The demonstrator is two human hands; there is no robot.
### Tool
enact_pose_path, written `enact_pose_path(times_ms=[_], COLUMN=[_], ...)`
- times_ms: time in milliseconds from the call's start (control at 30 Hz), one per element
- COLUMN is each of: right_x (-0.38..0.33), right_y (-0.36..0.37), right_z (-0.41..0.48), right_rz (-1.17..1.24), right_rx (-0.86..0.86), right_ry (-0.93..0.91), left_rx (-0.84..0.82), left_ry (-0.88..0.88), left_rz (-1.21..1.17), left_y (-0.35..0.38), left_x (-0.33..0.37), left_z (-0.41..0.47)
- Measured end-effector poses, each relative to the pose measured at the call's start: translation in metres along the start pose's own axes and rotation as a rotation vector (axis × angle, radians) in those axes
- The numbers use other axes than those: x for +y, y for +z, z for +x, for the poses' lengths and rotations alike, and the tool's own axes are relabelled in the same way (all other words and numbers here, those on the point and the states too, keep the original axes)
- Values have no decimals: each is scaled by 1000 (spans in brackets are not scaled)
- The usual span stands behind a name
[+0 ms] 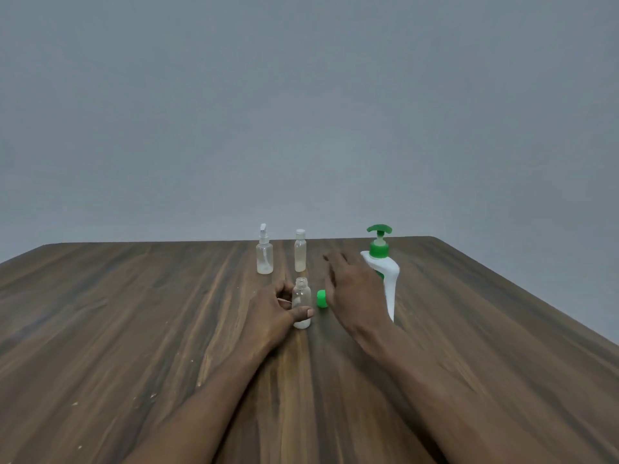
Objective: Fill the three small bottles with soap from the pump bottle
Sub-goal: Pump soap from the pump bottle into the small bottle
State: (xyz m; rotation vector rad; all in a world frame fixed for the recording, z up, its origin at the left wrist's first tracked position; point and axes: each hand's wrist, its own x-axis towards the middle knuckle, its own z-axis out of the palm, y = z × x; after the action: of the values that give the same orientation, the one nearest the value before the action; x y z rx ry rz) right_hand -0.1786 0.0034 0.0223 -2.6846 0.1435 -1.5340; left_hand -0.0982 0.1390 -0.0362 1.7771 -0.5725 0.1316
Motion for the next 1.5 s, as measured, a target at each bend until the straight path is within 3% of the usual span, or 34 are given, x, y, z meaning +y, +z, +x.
enact_pose_path(times_ms=[67, 167, 233, 300, 400, 967, 1200, 1367, 1500], right_x=[10, 40, 59, 72, 81, 50, 42, 46, 37], right_y=[-15, -28, -25, -17, -5, -2, -5, 0, 6], right_z=[0, 3, 2, -2, -6, -15, -10, -10, -10], right_rz=[23, 221, 385, 559, 676, 505, 476, 506, 505], right_rx=[264, 386, 339, 154, -26, 52, 46, 61, 81], right_ry=[-18, 118, 268, 386, 372, 171, 79, 76, 123], left_rx=[2, -13, -60, -90, -86, 18, 64, 24, -102], left_ry=[-16, -22, -22, -13, 5, -57, 50, 151, 150], left_rz=[-15, -26, -49, -57, -25, -112, -218, -130, -123], left_y=[0, -1, -2, -3, 0, 0, 0, -9, -22], left_x=[1, 4, 7, 10, 11, 12, 28, 51, 77], left_z=[-2, -6, -10, -12, -14, -17, -15, 1, 25])
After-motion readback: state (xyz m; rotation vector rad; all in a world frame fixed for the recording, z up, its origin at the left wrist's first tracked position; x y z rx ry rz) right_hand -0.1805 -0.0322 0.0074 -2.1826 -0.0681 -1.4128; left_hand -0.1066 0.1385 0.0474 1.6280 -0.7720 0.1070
